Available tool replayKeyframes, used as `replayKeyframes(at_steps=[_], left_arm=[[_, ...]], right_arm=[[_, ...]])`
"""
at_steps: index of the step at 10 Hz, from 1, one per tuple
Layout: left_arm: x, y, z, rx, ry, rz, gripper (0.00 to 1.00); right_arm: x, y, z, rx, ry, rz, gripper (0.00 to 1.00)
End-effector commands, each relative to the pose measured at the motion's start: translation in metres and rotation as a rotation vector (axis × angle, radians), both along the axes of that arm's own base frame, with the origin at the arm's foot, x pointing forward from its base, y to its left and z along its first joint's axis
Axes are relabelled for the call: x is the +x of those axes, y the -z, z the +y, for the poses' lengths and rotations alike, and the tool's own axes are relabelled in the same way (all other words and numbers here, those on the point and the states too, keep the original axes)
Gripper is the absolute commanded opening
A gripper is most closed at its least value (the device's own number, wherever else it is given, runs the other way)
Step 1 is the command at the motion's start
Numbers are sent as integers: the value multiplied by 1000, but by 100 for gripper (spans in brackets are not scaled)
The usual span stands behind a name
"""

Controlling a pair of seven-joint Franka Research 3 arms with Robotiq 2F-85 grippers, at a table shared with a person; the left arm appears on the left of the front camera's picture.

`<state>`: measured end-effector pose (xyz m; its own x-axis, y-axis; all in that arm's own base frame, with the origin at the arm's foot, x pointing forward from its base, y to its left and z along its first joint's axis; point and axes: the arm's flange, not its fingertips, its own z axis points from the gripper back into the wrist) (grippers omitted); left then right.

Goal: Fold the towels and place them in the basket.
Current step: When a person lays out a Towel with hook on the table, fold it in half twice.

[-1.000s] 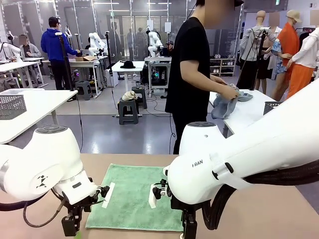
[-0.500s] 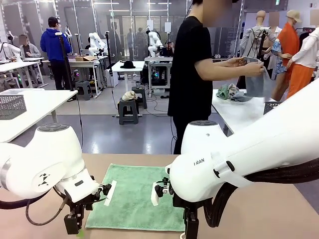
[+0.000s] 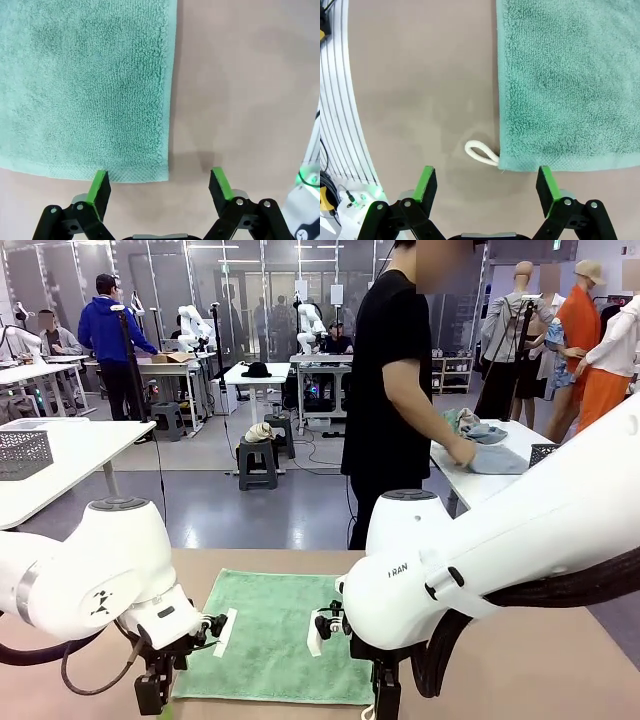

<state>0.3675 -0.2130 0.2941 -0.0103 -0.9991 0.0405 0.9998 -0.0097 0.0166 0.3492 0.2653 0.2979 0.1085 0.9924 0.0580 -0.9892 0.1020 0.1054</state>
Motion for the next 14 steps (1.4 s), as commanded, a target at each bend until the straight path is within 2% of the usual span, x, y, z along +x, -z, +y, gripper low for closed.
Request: replayKeyframes(at_steps=[1, 10, 11, 12, 13, 14], left_arm=[[8, 3, -2, -17, 5, -2, 100], [8, 4, -6, -19, 50, -3, 100], [8, 4, -7, -8, 61, -8, 93], [6, 4, -7, -7, 61, -17, 81], [6, 3, -8, -5, 64, -25, 74], [4, 3, -8, -4, 64, -29, 61]], right_arm=[[6, 6, 6, -12, 7, -23, 100], [10, 17, 9, -9, 18, -57, 100], [9, 17, 9, -9, 17, -65, 94], [9, 17, 9, -4, 26, -56, 80], [9, 16, 8, -2, 26, -63, 74], [8, 16, 9, -4, 26, -69, 60]])
